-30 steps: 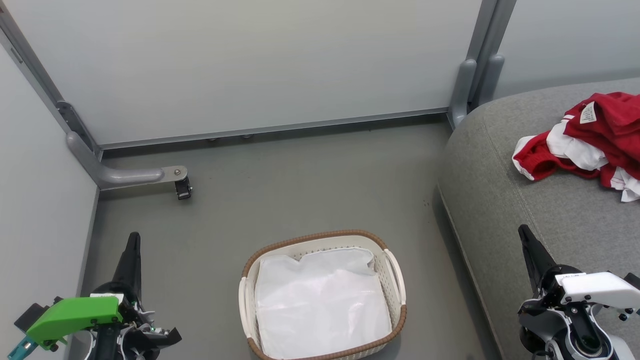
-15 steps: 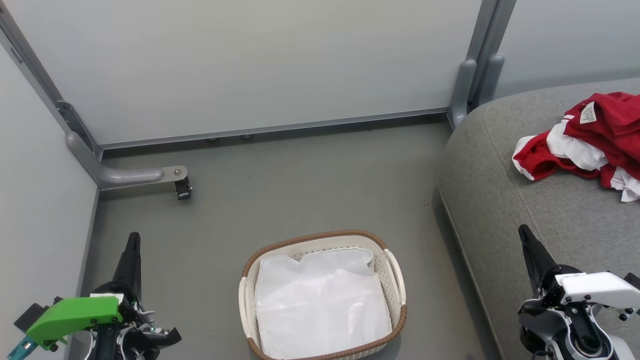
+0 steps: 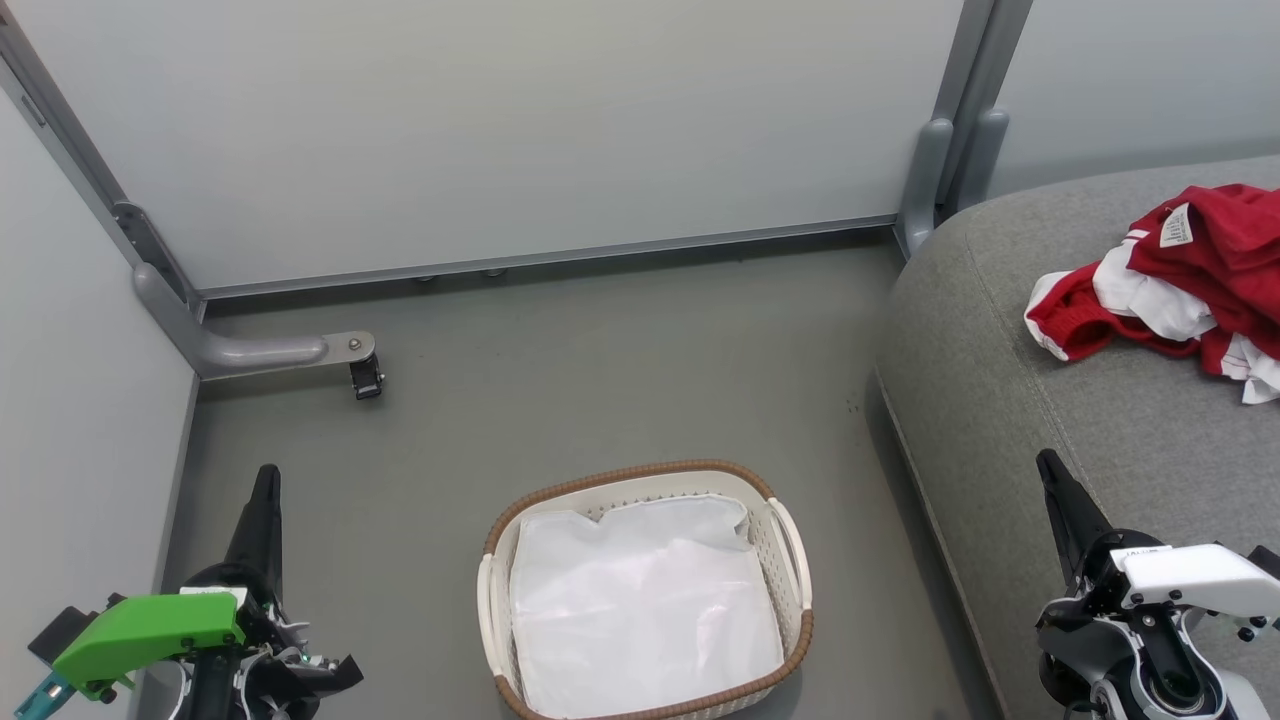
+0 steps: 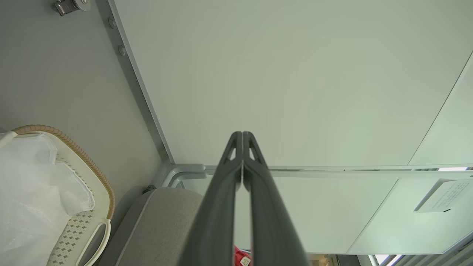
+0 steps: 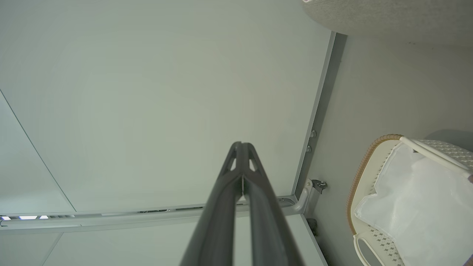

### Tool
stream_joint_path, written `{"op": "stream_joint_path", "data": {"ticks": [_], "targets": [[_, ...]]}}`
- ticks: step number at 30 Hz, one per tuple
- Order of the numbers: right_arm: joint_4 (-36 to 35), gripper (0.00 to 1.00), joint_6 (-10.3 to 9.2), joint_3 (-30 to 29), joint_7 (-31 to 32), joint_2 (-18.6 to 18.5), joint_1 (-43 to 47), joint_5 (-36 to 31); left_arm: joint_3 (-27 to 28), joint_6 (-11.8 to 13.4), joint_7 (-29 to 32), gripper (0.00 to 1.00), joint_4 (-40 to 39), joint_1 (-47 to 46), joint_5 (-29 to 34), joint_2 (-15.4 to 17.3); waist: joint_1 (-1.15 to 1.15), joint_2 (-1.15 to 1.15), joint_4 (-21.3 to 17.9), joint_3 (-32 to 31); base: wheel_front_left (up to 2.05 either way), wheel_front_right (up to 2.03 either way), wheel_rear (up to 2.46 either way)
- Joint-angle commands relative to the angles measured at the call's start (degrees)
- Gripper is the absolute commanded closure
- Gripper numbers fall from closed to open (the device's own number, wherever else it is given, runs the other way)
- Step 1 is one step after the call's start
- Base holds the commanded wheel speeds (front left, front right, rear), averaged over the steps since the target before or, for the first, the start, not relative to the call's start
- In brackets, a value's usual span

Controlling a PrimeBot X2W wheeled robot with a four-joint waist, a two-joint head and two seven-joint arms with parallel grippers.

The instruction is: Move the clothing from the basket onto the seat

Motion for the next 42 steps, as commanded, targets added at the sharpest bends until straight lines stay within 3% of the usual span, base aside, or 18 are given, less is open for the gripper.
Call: {"op": "stream_joint_path", "data": {"ticks": [1,42], "targets": [[-0.22,1.00,0.00,-0.14,0.13,-0.34,0.59,0.22,0.15,-0.25,0.26,1.00,-0.10,-0.59,0.02,0.06,0.00,0.00,0.00,0.00,0.00,0.00,0.00],[-0.22,1.00,0.00,-0.13,0.13,-0.34,0.59,0.23,0.18,-0.25,0.27,1.00,-0.11,-0.60,0.06,0.03,0.00,0.00,0.00,0.00,0.00,0.00,0.00]]}}
